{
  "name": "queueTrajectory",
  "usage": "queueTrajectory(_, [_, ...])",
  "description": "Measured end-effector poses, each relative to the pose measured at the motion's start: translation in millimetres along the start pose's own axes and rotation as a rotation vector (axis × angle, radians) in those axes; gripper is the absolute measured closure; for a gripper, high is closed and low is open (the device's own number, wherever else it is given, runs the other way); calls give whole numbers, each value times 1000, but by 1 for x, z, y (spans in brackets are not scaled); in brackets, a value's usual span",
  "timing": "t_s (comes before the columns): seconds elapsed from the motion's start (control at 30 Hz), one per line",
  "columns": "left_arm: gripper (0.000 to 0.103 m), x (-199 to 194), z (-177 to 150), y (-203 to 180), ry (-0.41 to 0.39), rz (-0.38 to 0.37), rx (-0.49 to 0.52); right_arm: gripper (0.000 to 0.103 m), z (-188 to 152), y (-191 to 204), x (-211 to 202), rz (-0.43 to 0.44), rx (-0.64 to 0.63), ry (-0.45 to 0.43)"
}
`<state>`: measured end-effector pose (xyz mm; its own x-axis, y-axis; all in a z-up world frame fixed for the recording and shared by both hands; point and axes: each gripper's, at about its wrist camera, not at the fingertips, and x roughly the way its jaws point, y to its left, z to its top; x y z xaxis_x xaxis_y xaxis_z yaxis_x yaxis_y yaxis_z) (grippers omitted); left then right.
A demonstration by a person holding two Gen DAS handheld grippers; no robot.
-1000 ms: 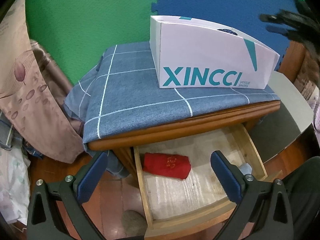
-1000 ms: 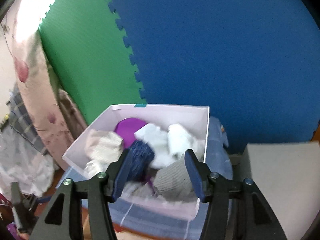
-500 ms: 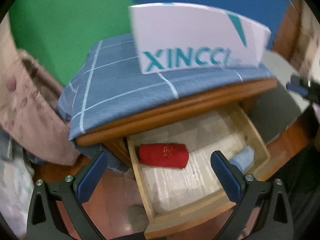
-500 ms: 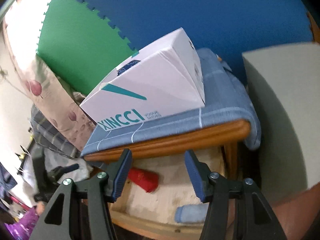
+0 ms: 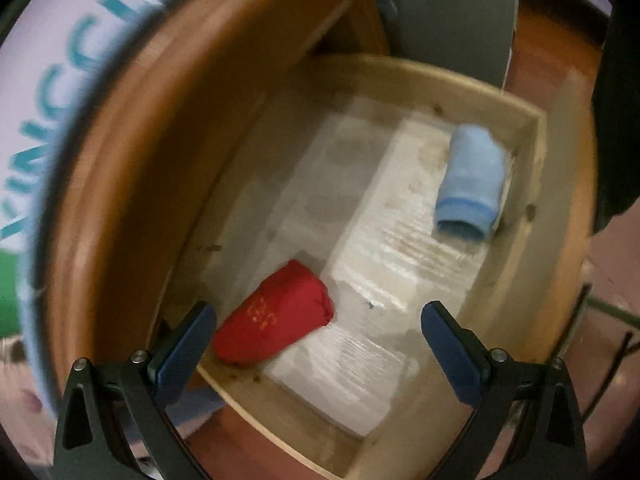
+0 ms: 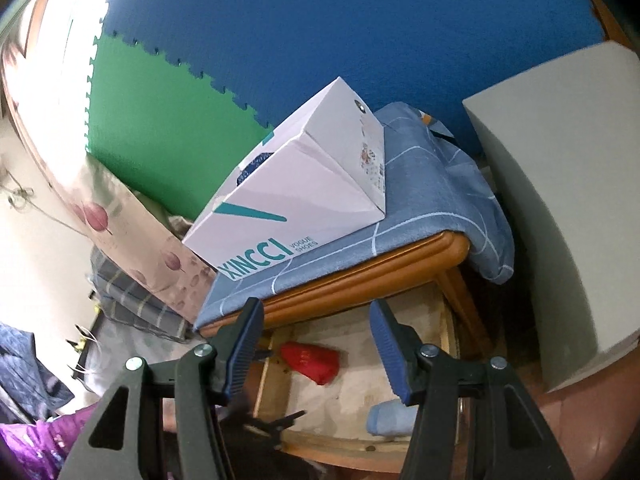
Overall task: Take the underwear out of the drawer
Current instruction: 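Lower the left gripper into the drawer and grasp the red sock while the right tool withdraws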
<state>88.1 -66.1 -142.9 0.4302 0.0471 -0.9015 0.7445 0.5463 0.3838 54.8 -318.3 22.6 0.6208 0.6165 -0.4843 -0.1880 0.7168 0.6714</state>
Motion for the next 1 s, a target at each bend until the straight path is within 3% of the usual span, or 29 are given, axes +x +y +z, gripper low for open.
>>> queueTrajectory(0.13, [4, 18, 4, 15, 25, -55, 14, 46, -1, 0, -1, 25, 2, 11])
queueTrajectory(0.23, [4, 37, 0, 15, 89, -74, 106, 46, -2, 2, 1, 36, -5, 29])
queueTrajectory(0.37, [6, 48, -13, 6, 68, -54, 271, 46, -4, 3, 4, 47, -7, 48])
queueTrajectory(0.5, [10, 57, -16, 6, 82, -87, 306, 46, -4, 1, 7, 64, 10, 64])
queueTrajectory(0.63, [10, 70, -26, -8, 103, -11, 425, 46, -4, -4, 10, 89, 46, 77])
queueTrajectory(0.77, [10, 94, -33, -5, 161, 73, 434, 46, -6, -5, 13, 104, 64, 93])
queueTrajectory(1.0, [10, 93, -35, 2, 143, 10, 413, 46, -6, -8, 21, 121, 94, 120])
